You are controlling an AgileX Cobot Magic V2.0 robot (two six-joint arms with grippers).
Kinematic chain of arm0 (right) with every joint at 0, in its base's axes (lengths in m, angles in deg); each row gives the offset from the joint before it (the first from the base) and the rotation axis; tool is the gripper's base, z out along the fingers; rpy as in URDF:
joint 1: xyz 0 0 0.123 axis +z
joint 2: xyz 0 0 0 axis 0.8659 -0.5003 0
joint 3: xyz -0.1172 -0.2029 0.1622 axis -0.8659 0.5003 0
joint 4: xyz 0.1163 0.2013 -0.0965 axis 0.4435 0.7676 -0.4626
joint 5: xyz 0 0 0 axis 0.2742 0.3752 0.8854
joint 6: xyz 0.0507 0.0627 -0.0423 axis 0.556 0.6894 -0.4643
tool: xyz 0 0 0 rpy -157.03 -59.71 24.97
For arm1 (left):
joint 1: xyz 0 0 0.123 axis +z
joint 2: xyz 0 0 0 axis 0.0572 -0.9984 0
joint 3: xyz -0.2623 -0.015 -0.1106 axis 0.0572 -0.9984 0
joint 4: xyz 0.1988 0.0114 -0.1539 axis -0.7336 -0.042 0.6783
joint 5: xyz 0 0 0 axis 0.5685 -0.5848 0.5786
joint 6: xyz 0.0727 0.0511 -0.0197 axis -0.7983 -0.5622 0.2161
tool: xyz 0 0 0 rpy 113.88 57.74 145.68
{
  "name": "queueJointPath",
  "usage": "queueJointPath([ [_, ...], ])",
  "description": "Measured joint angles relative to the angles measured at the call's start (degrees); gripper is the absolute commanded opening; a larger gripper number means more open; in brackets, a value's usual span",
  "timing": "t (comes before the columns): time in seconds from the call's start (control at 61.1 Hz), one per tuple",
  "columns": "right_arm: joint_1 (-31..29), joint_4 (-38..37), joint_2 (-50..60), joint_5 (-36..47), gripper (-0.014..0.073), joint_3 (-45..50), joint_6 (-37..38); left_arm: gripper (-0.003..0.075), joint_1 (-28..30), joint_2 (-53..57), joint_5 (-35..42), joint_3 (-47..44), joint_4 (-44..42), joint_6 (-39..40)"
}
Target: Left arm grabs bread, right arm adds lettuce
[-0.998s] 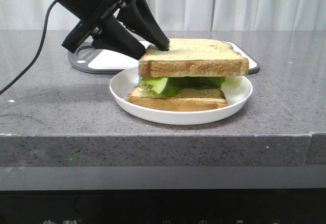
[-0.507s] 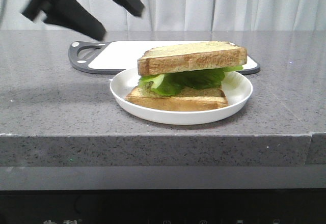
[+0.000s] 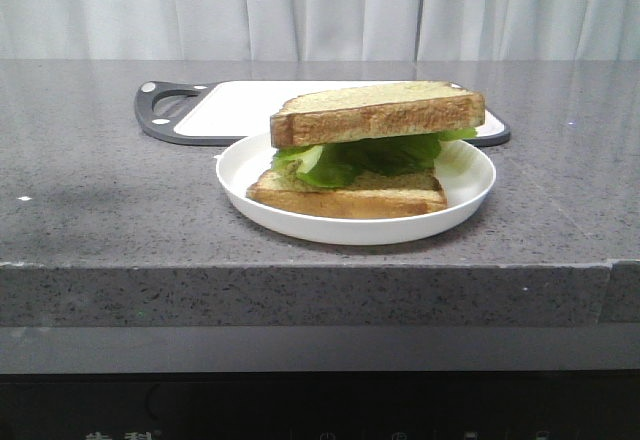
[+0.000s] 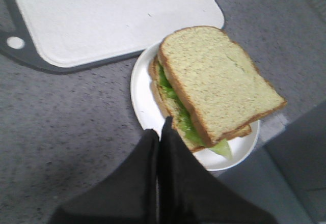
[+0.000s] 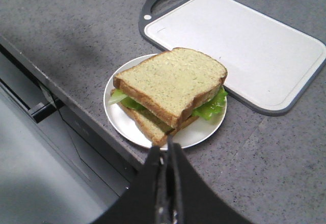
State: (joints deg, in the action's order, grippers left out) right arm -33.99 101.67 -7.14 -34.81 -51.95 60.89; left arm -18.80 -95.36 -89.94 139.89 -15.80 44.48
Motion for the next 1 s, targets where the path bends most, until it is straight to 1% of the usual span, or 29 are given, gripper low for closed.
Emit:
queueJointPath([
  [0.131,0.0,-5.05,0.14,2.73,-0.0058,1.05,5.3,-0.002,0.0,6.87,6.43,-3.57,-8.61,3.64],
  [0.245,0.0,-9.5,1.97,7.28,-0.0058,3.67,10.27,-0.002,0.03,14.91,13.11,-8.45,-15.0,5.6],
  [0.376,0.0,-11.86,6.76,13.48,-0.0058,8.26,12.49,-0.002,0.03,23.84,21.08,-15.77,-18.28,6.01],
  [0.523,0.0,-12.39,14.32,20.93,-0.0058,14.96,12.97,-0.002,0.03,34.97,28.82,-25.47,-19.07,6.14],
  [0.621,0.0,-12.49,18.46,22.46,-0.0058,18.21,13.07,-0.002,0.03,41.85,31.49,-31.22,-19.07,6.14],
  [0.785,0.0,-12.49,25.79,22.21,-0.0058,22.46,13.07,-0.002,0.03,53.19,32.73,-39.2,-19.07,6.14],
  [0.899,0.0,-12.49,28.79,21.11,-0.0058,23.84,13.07,-0.002,0.13,58.68,33.07,-42.56,-19.07,6.14],
  [0.998,0.0,-12.49,29.25,21.11,-0.0058,23.98,13.07,-0.002,0.12,60.96,33.83,-43.53,-19.07,6.14],
])
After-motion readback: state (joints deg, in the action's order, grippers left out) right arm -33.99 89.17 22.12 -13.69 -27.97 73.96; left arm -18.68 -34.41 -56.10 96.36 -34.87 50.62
